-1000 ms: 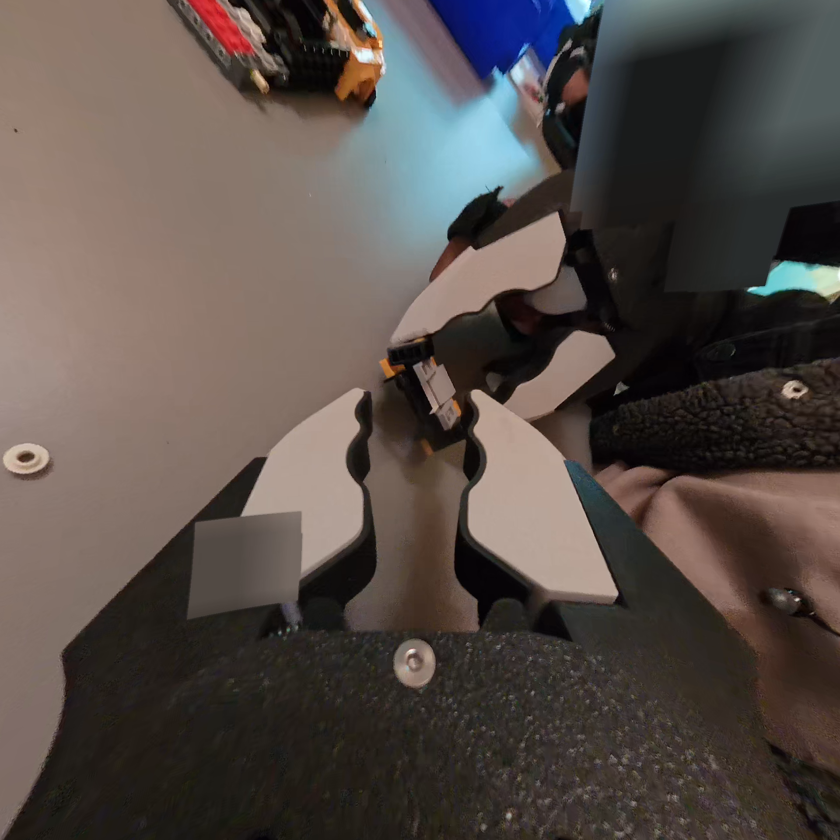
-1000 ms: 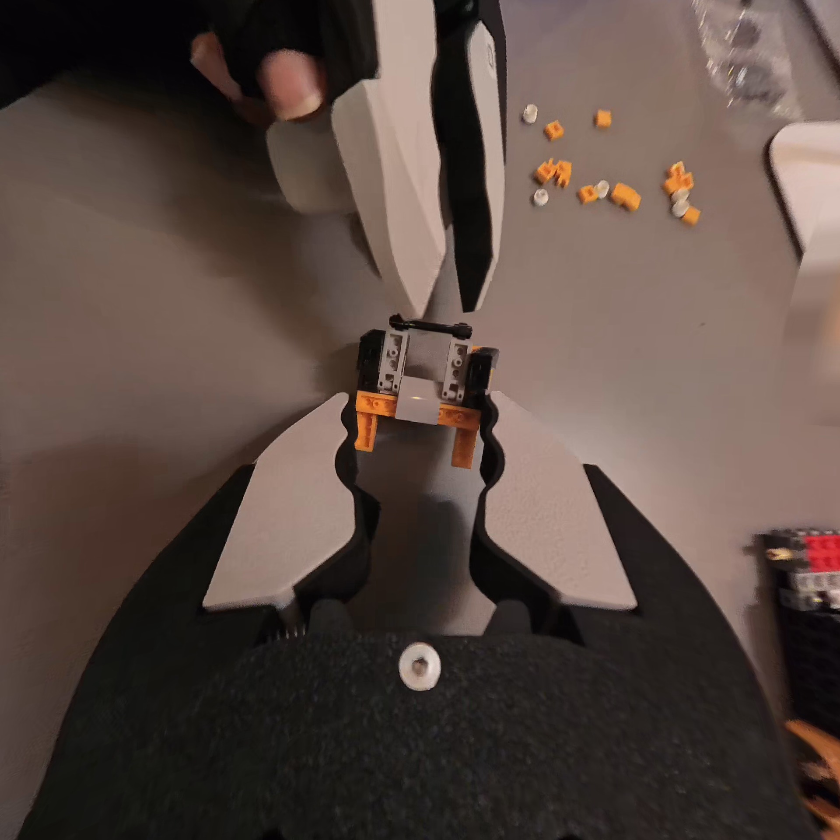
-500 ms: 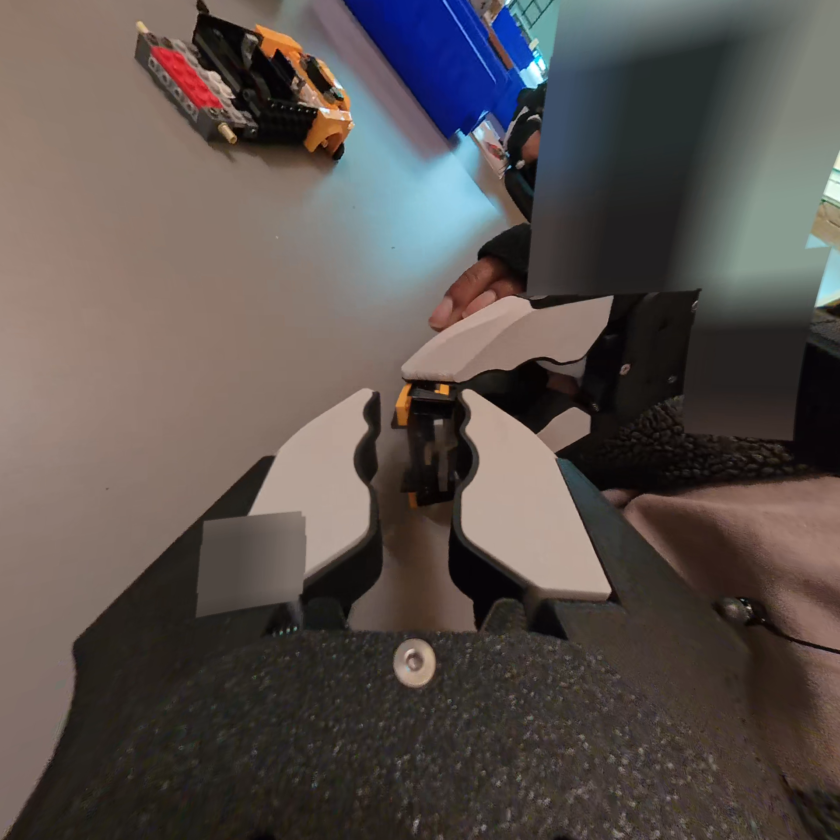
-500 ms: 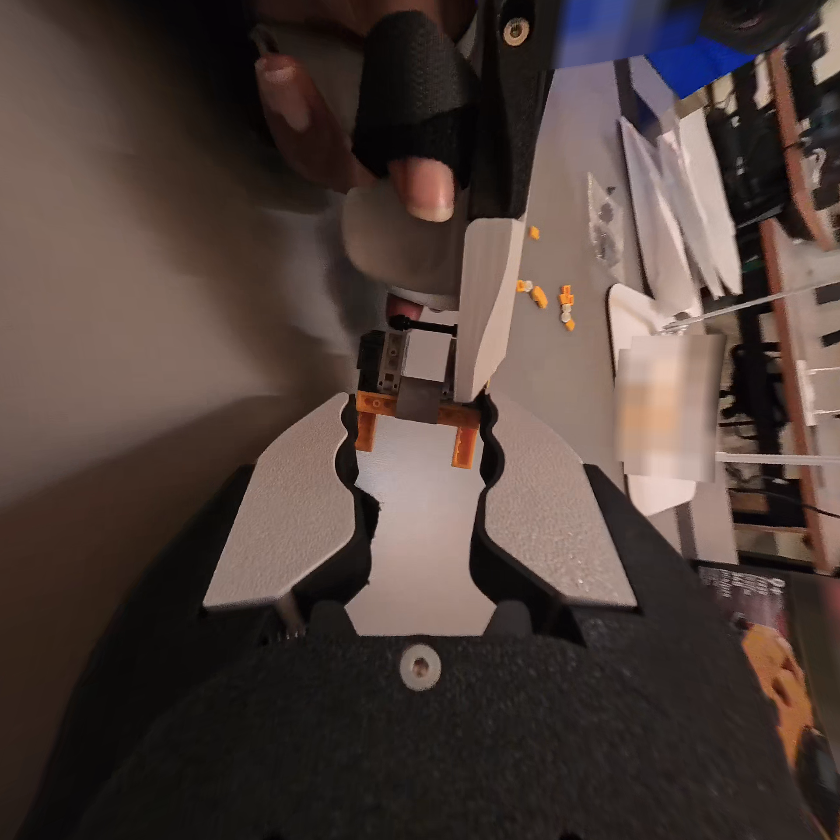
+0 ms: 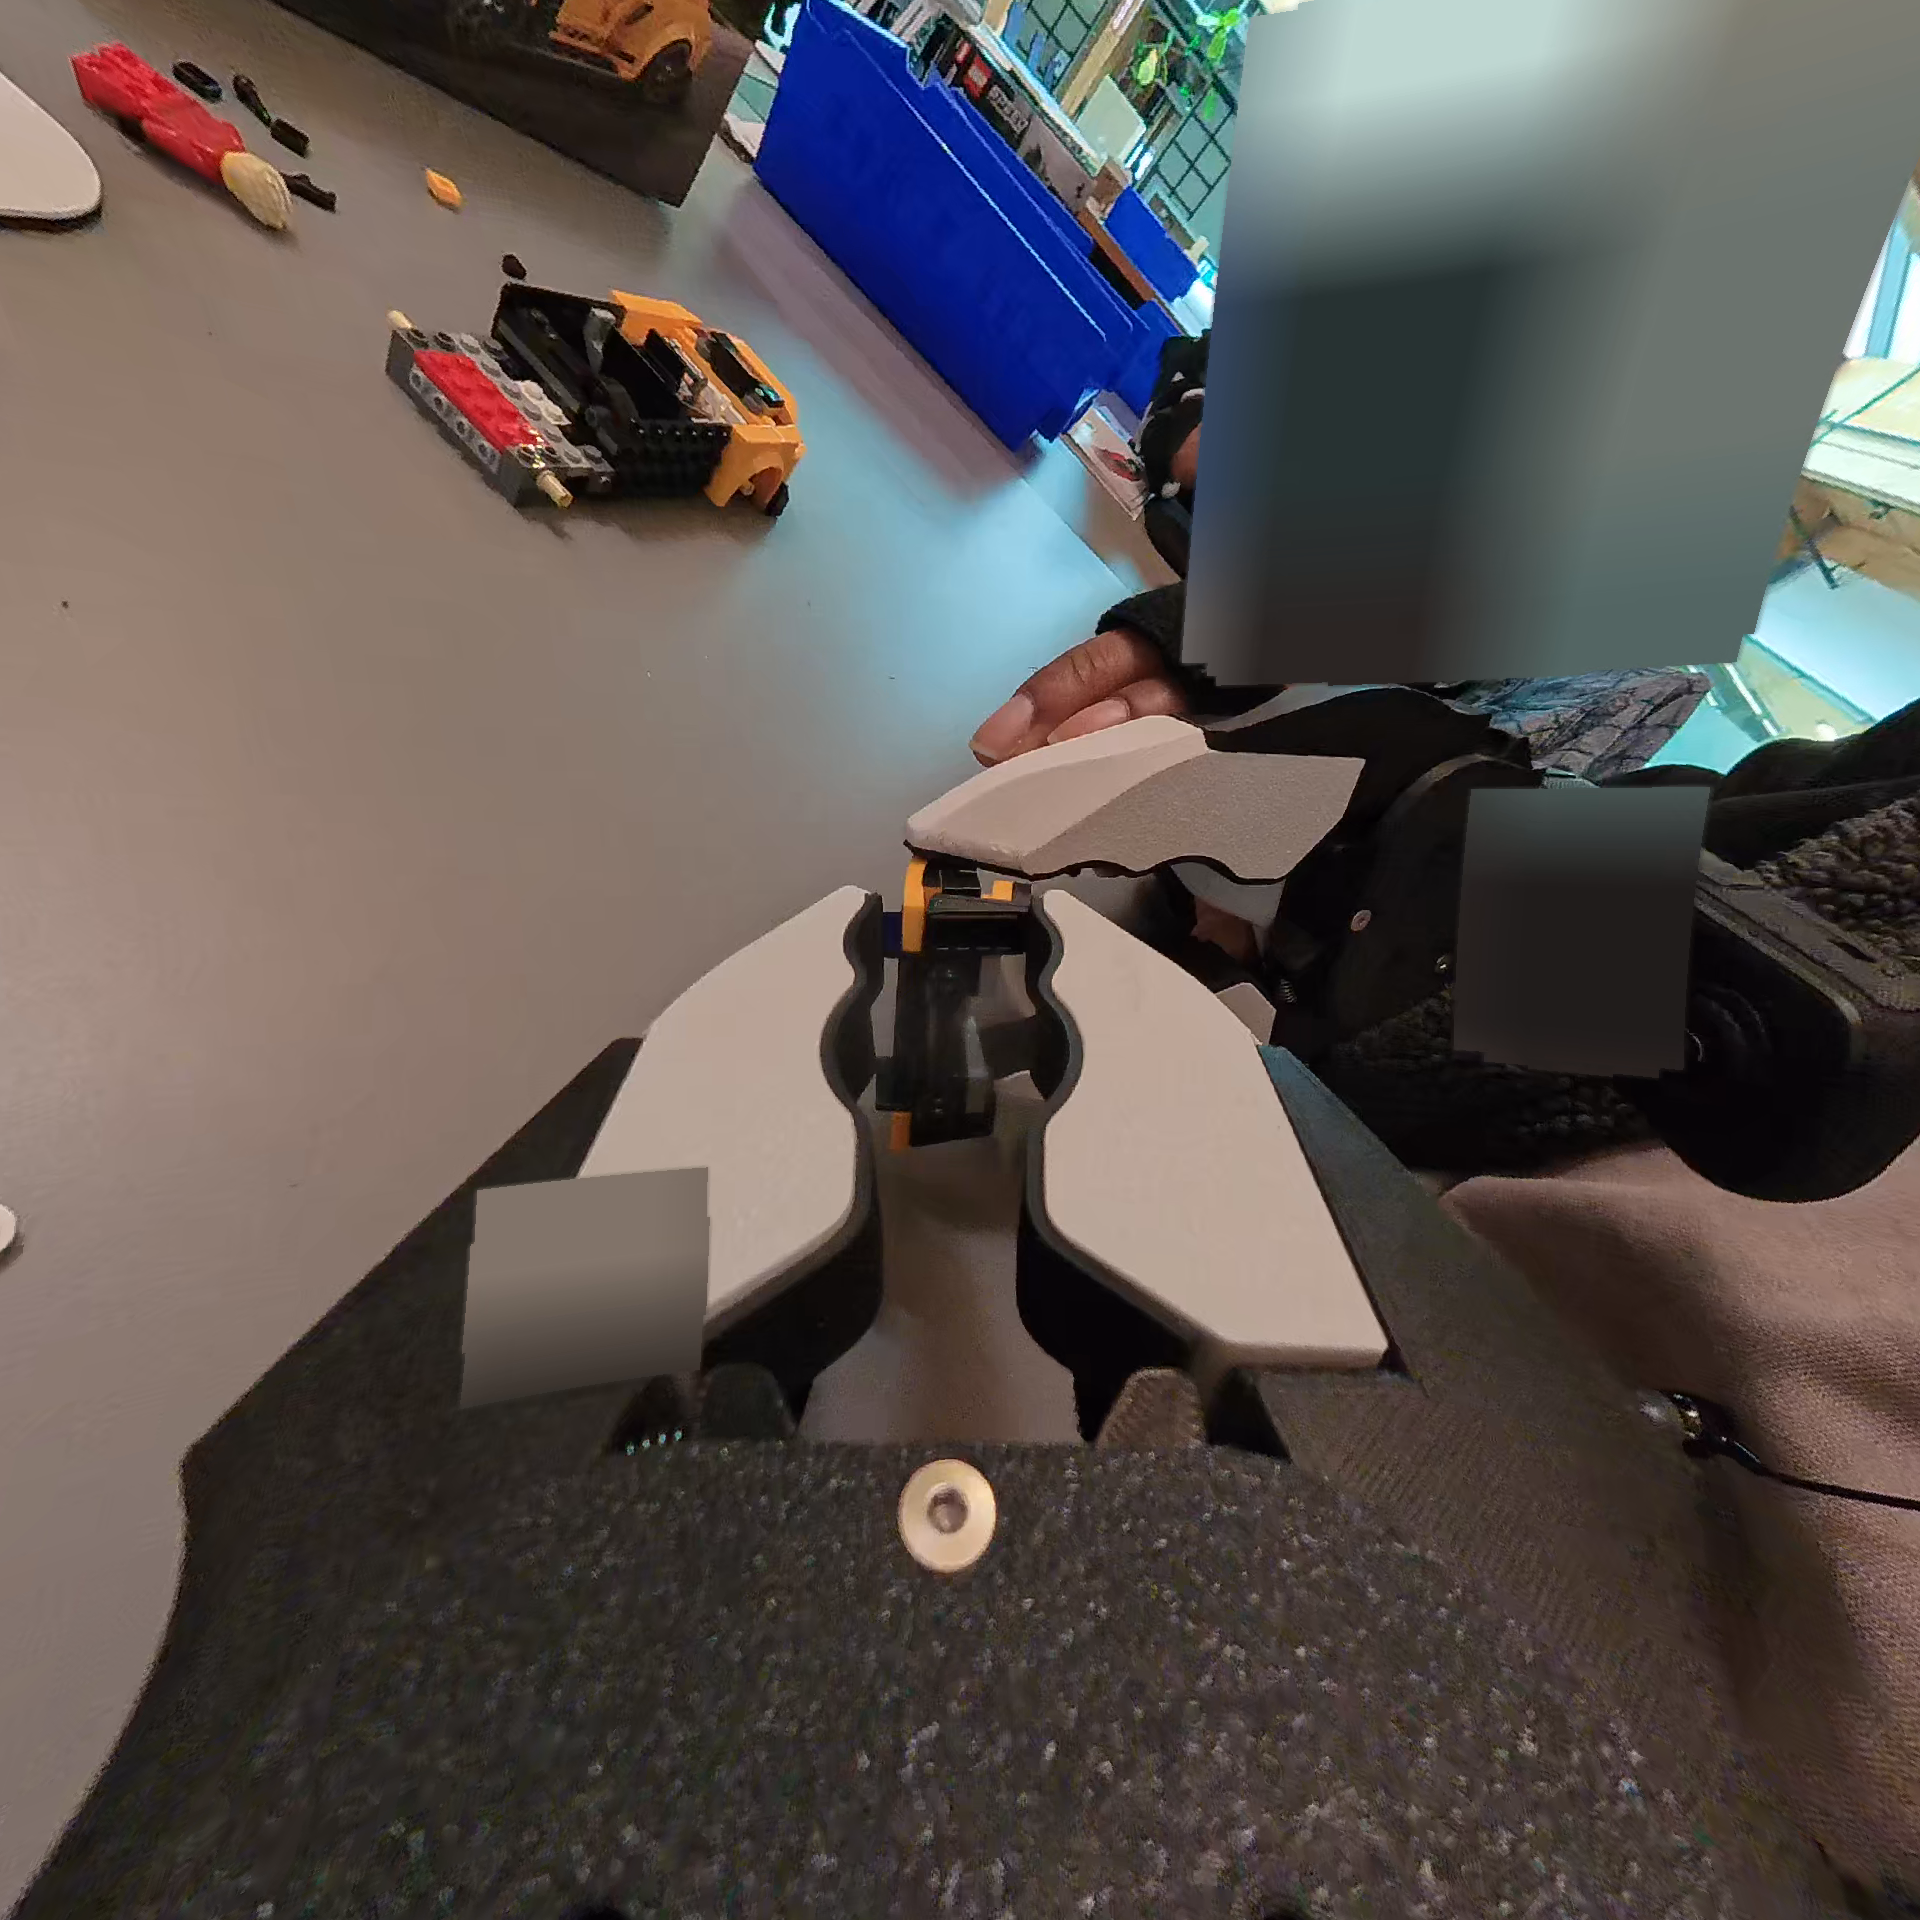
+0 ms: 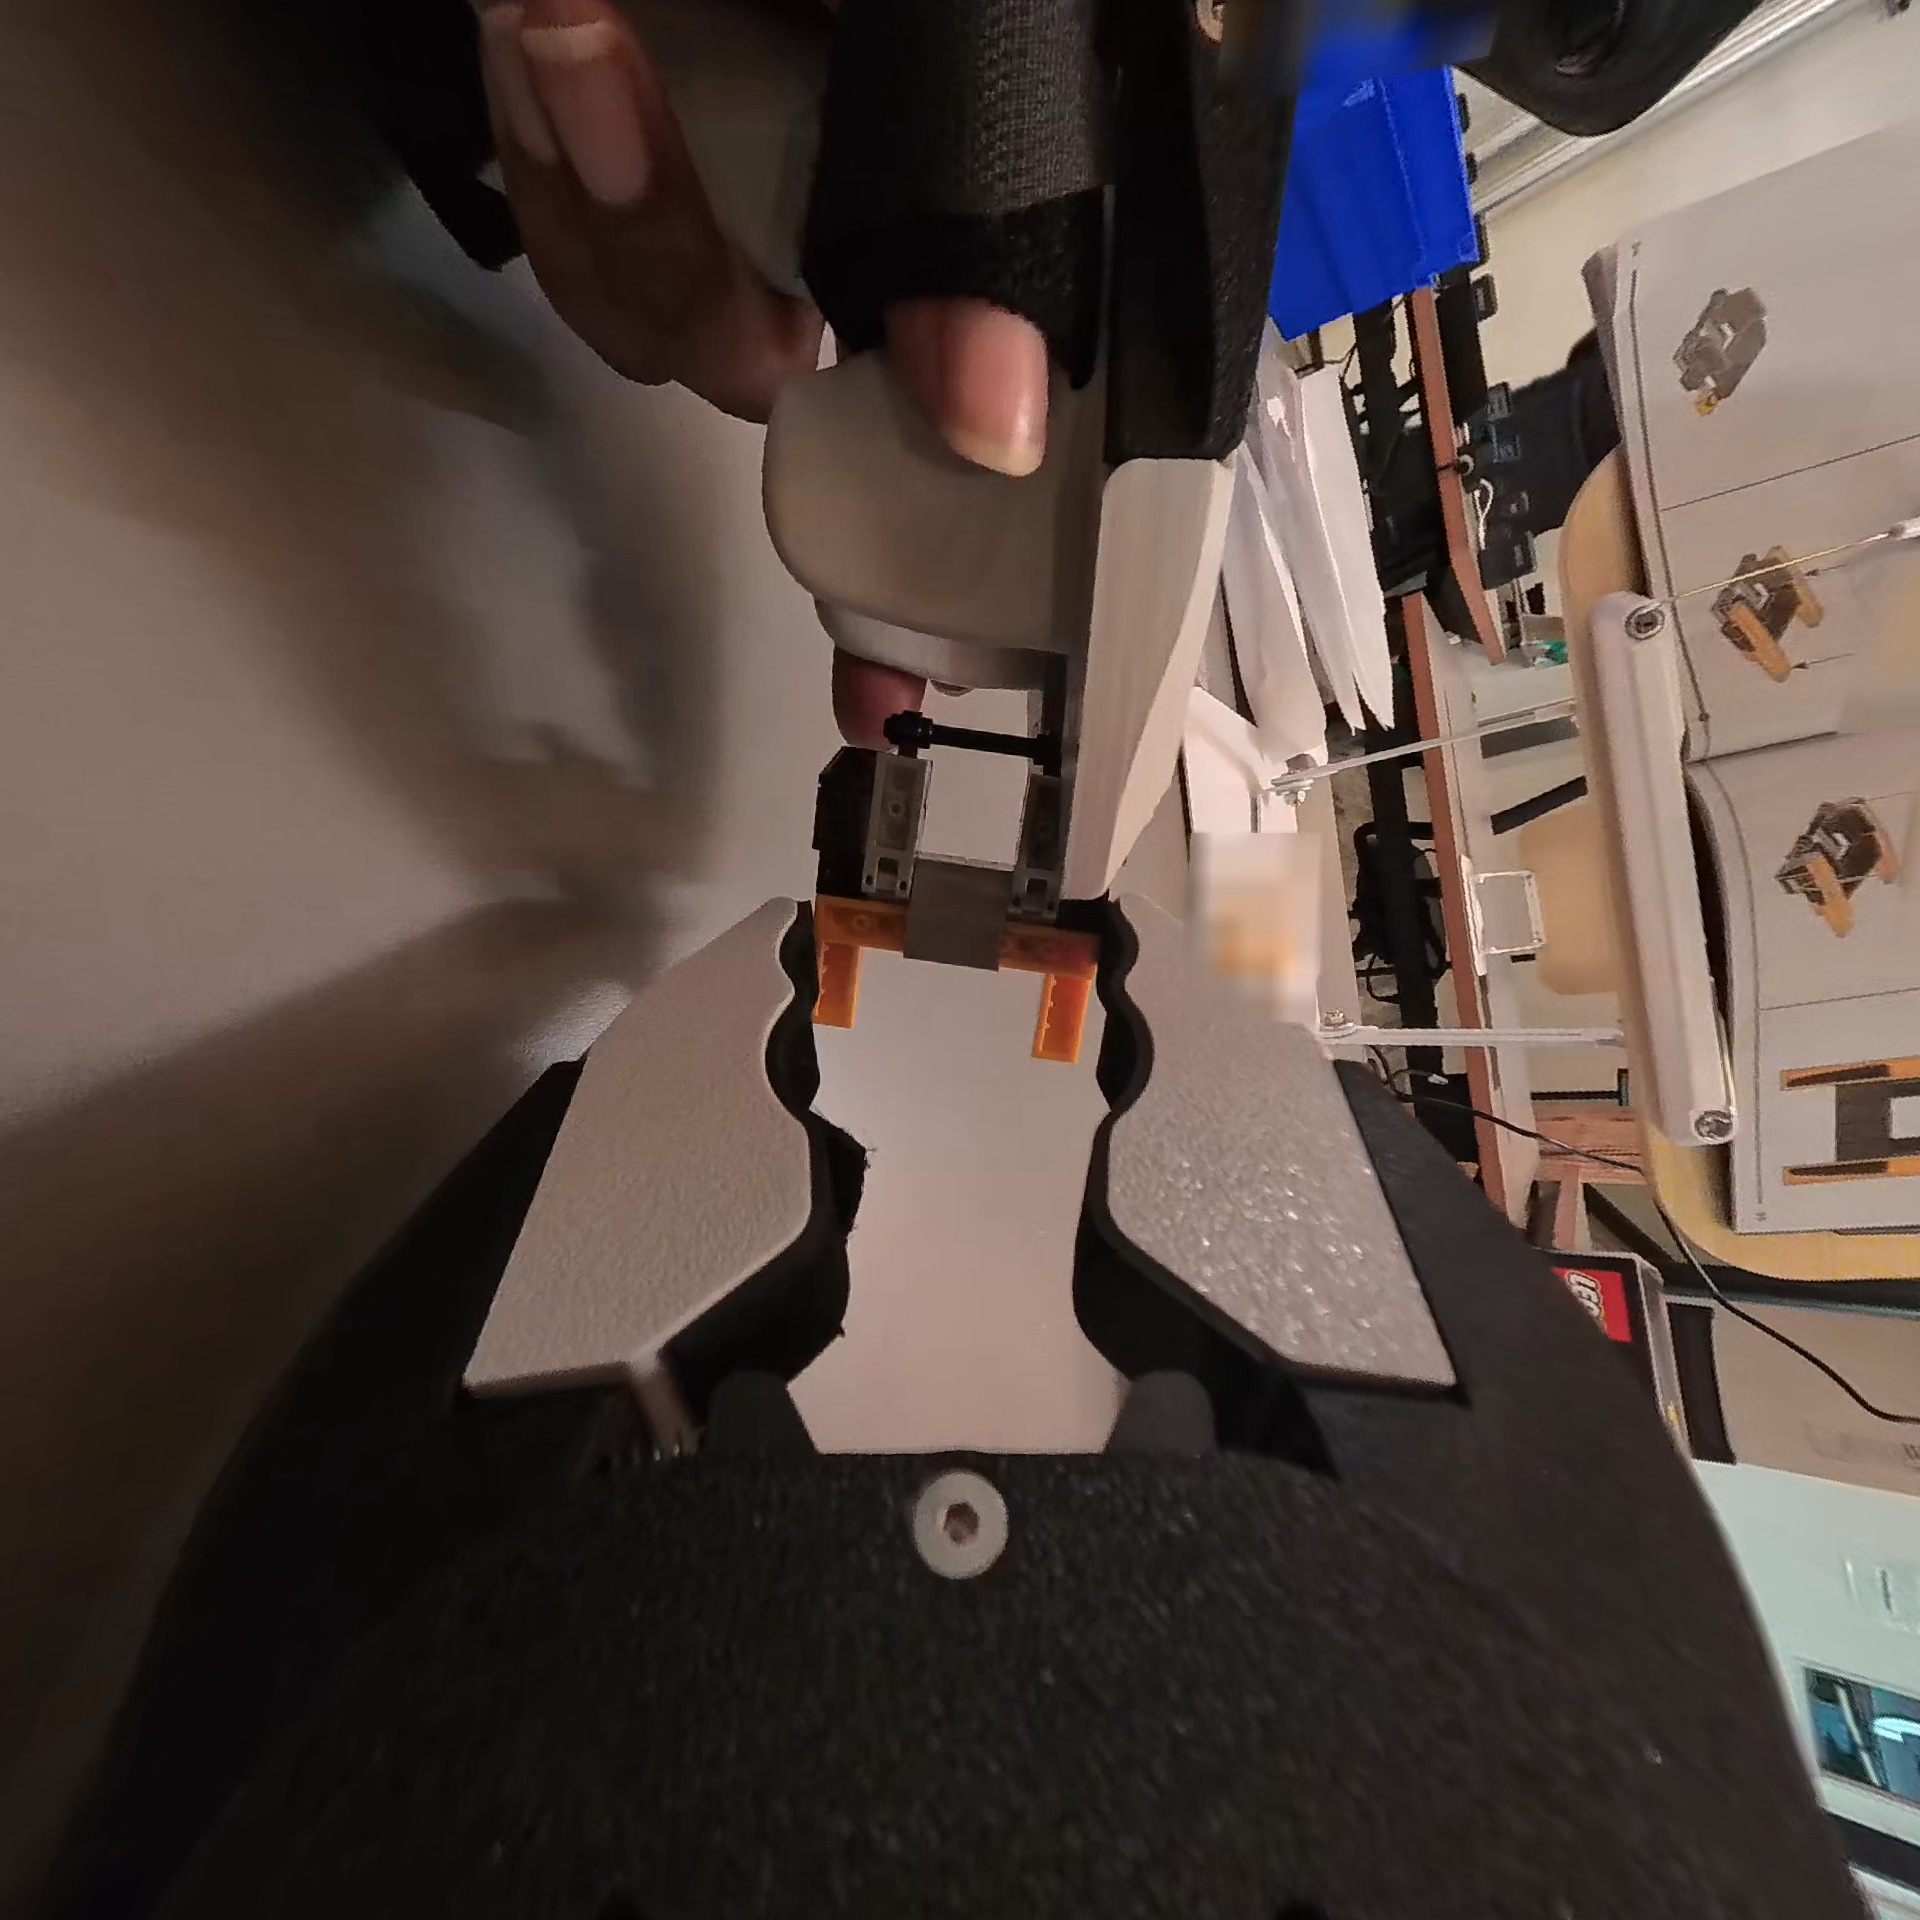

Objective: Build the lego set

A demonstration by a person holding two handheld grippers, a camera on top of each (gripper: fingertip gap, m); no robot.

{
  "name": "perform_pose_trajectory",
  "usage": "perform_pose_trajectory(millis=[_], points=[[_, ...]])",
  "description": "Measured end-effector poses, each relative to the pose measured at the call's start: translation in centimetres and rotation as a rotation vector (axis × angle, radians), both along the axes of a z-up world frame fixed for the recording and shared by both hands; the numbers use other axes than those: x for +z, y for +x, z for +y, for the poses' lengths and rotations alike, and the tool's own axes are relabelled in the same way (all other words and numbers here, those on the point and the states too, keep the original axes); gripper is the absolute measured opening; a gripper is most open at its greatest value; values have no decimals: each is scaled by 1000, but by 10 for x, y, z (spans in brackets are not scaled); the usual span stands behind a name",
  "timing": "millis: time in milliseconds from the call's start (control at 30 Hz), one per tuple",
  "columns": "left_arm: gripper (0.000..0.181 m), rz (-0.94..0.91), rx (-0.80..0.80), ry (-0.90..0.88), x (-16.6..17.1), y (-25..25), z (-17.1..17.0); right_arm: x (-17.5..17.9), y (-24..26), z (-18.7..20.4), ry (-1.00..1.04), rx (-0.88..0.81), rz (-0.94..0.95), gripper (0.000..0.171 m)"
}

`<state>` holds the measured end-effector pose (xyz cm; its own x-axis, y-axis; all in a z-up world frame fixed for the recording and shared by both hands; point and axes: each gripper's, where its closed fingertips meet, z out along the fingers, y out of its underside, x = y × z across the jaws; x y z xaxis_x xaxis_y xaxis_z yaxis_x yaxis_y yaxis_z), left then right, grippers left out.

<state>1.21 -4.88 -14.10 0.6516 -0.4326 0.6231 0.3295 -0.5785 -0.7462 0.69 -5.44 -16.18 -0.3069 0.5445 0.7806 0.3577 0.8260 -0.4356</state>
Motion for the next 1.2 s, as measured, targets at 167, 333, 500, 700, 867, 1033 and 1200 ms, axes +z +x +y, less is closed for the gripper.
perform_pose_trajectory(millis=[167,333,500,700,867,1033,1200], points=[[26,19,-1,-4,-2,1,-1,0,0,0,31,5,6,52],[27,53,7,15,-1,1,0,2,-1,-1,56,10,21,52],[26,39,17,35,3,1,0,6,-1,0,100,18,57,52],[26,49,25,99,12,2,-1,16,-2,-2,143,33,123,52],[24,91,19,150,20,3,-4,23,-2,-4,168,46,168,52],[24,117,20,176,24,3,-5,28,-2,-5,180,48,199,52],[24,177,18,234,28,3,-5,34,-1,-6,145,49,228,52]])
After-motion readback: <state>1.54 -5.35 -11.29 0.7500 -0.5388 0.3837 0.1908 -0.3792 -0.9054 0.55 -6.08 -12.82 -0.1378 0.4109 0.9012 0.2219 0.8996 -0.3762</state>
